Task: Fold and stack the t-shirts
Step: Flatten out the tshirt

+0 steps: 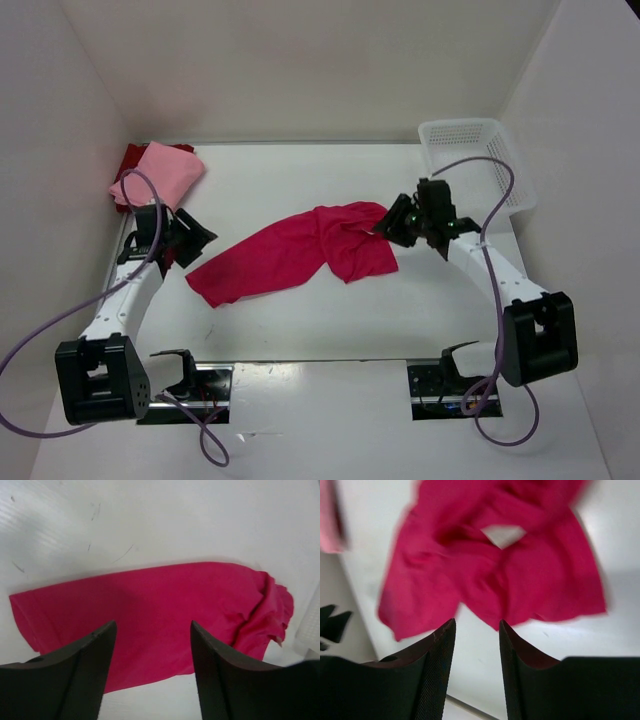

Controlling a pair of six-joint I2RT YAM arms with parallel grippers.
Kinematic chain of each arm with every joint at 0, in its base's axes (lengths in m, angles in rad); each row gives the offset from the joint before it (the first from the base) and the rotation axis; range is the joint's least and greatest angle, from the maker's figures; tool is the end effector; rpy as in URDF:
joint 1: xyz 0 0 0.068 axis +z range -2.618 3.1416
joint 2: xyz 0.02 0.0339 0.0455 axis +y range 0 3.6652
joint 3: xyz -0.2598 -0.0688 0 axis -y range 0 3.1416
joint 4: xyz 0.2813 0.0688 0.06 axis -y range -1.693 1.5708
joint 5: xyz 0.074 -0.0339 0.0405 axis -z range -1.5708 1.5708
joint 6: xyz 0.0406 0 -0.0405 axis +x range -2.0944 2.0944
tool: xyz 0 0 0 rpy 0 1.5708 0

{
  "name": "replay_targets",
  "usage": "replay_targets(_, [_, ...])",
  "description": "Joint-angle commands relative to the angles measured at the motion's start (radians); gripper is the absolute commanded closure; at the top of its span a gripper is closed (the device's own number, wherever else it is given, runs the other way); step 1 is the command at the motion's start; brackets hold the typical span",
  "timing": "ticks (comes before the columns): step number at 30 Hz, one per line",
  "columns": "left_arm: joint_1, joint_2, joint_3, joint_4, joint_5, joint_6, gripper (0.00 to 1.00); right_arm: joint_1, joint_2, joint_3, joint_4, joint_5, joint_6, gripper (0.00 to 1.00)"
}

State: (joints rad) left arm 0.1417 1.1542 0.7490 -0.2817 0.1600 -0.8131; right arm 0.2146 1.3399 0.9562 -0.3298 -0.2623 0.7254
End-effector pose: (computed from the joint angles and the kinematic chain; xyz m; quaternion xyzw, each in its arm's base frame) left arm 0.2833 0.0339 0.2230 -0.3836 0.8160 -0.2087 0.3787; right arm 0.3196 0.0804 0.2426 0.1752 0.8862 0.2927 0.3135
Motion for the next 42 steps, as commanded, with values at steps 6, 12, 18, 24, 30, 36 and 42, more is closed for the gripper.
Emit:
replay_targets(6, [-0.040, -0.019, -0.132, -0.062, -0.091, -0.044, 0.27, 0.035, -0.036, -0.207, -0.038, 0.232, 0.095, 0.46])
replay_targets(12, [-0.040, -0.007, -0.207, -0.015, -0.116, -0.087, 0.22, 0.083, 0.112, -0.172, 0.003, 0.215, 0.095, 0.44])
replay_targets(18, [-0.040, 0.067, -0.246, 0.124, -0.077, -0.107, 0.51, 0.094, 0.229, -0.129, 0.038, 0.235, 0.106, 0.44])
replay_targets(24, [-0.040, 0.026, -0.176, 0.157, -0.057, -0.116, 0.75, 0.114, 0.243, -0.070, 0.040, 0.212, 0.115, 0.98])
replay_targets(30, [-0.040, 0.016, -0.091, 0.135, -0.019, -0.107, 0.88, 0.160, 0.029, 0.074, -0.121, 0.192, 0.094, 0.99])
replay_targets(36, [-0.050, 0.016, 0.067, 0.075, 0.064, -0.020, 0.81, 0.170, -0.157, 0.217, -0.280, 0.157, 0.072, 0.99])
replay_targets(42, [-0.273, -0.005, -0.012, -0.037, -0.045, 0.040, 0.30, 0.160, -0.240, 0.173, -0.291, 0.117, 0.106, 1.00])
